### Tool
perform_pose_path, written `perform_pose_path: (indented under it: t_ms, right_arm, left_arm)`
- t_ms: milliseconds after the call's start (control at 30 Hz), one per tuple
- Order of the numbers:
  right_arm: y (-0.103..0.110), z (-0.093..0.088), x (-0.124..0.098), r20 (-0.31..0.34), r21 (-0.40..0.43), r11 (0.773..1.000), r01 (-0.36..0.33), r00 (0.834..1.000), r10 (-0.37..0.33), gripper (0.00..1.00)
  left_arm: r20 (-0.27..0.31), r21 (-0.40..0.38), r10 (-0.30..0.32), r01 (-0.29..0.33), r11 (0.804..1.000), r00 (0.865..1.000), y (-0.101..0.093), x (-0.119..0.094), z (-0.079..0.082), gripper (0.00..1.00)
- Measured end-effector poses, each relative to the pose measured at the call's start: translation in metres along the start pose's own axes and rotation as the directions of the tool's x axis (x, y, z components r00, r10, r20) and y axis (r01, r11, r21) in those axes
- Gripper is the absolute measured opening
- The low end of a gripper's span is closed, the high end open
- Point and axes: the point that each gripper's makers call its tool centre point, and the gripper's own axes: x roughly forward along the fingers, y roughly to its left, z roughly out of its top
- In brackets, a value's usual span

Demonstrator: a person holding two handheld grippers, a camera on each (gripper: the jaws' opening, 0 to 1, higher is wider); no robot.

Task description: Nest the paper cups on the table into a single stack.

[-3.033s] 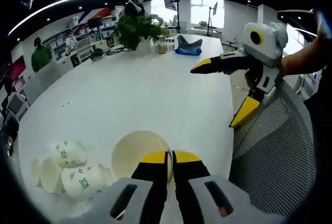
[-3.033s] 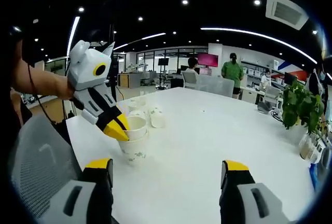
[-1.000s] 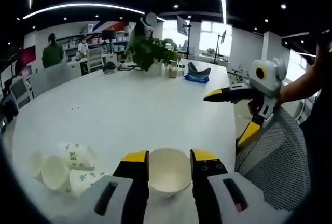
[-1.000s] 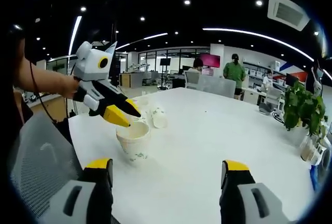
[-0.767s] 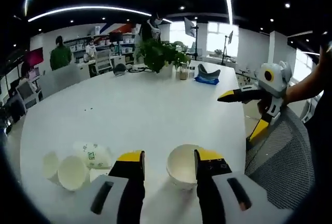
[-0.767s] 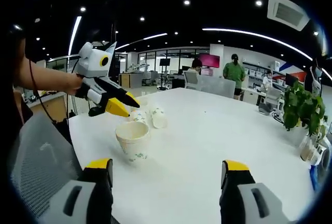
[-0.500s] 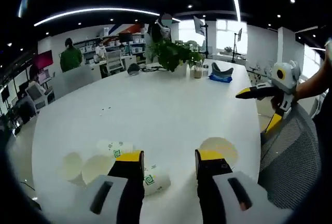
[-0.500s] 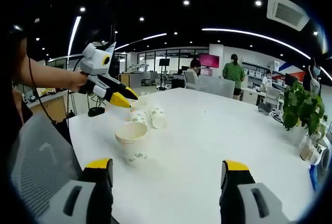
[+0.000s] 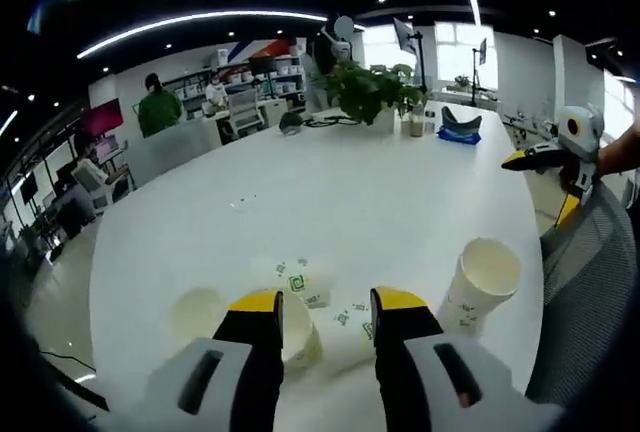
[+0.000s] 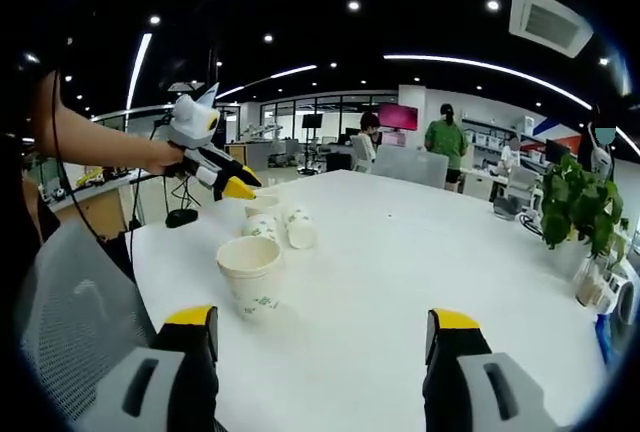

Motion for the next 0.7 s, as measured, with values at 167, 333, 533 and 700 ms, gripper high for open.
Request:
perform_pose_path:
  t_ms: [167, 333, 533, 700]
  right_arm:
    - [0.0, 0.0, 0.0, -0.001, 0.005, 1.0, 0.003, 1.0, -0.003, 0.86]
    - [0.0, -0.001, 0.0, -0.008, 0.002, 1.0, -0.001, 1.0, 0.001, 0.86]
    - [0.0, -0.003, 0.001, -0.015, -0.001, 1.0, -0.003, 1.0, 0.003, 0.86]
    - [-0.001, -0.004, 0.001, -0.019, -0.002, 1.0, 0.0, 1.0, 0.0, 0.86]
  left_arm:
    - [-0.01, -0.02, 0.025, -0.025, 0.999, 1.0, 0.015, 0.0, -0.004, 0.31]
    - [-0.019, -0.022, 0.017, -0.018, 1.0, 1.0, 0.017, 0.003, -0.006, 0.3]
    - [-0.07, -0.006, -0.019, 0.018, 1.0, 0.997, 0.011, 0.009, -0.02, 0.26]
    - [-0.102, 0.013, -0.036, 0.037, 0.999, 0.994, 0.008, 0.014, -0.028, 0.2]
